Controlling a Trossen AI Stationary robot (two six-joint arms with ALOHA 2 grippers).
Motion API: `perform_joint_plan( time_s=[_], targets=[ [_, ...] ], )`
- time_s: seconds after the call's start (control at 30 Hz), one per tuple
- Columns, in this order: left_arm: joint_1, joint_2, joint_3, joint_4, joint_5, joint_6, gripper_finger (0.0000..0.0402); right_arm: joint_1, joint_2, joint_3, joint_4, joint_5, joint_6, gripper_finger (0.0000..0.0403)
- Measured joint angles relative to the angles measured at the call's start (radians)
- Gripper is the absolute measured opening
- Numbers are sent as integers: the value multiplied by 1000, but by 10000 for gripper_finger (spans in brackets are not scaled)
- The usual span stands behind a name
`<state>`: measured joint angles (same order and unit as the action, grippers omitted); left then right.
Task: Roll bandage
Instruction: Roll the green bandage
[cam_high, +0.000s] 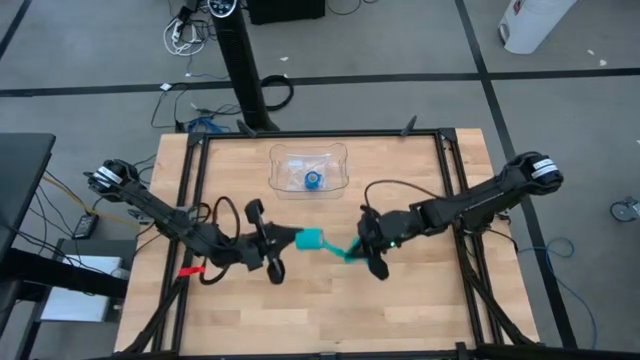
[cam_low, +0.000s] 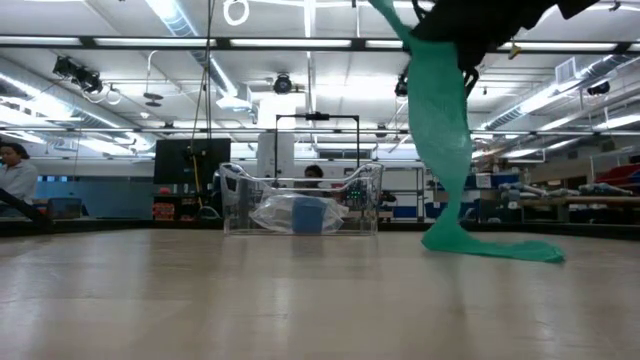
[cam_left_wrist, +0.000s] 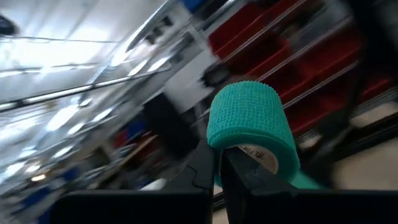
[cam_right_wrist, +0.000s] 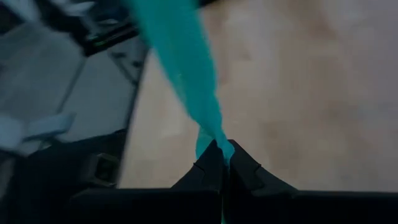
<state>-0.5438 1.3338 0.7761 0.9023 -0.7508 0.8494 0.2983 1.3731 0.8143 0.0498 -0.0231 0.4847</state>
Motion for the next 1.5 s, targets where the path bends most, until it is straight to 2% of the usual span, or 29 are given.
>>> perform_joint_plan(
  time_s=[0.13, 0.33, 0.73, 0.97, 1.07, 1.23, 1.4, 1.5],
  targets=[
    [2, 0, 0, 32, -83, 80, 19, 41, 39, 0, 63, -34, 5, 0],
    [10, -18, 0, 50, -141, 90, 19, 112, 67, 0, 163, -106, 19, 0],
    [14, -20, 0, 46, -204, 114, 19, 187, 63, 0, 273, -60, 11, 0],
    [17, -20, 0, 46, -215, 86, 19, 208, 64, 0, 247, -14, 2, 0],
    [17, -20, 0, 45, -167, 31, 19, 189, 65, 0, 175, 18, -7, 0],
    [13, -20, 0, -17, -22, -129, 19, 134, 65, 0, 65, 83, -35, 0],
    [14, -20, 0, -152, 148, -336, 19, 60, 65, 0, 23, 83, -114, 0],
    [13, -19, 0, -212, 208, -424, 19, 13, 65, 0, 27, 74, -171, 0]
  ],
)
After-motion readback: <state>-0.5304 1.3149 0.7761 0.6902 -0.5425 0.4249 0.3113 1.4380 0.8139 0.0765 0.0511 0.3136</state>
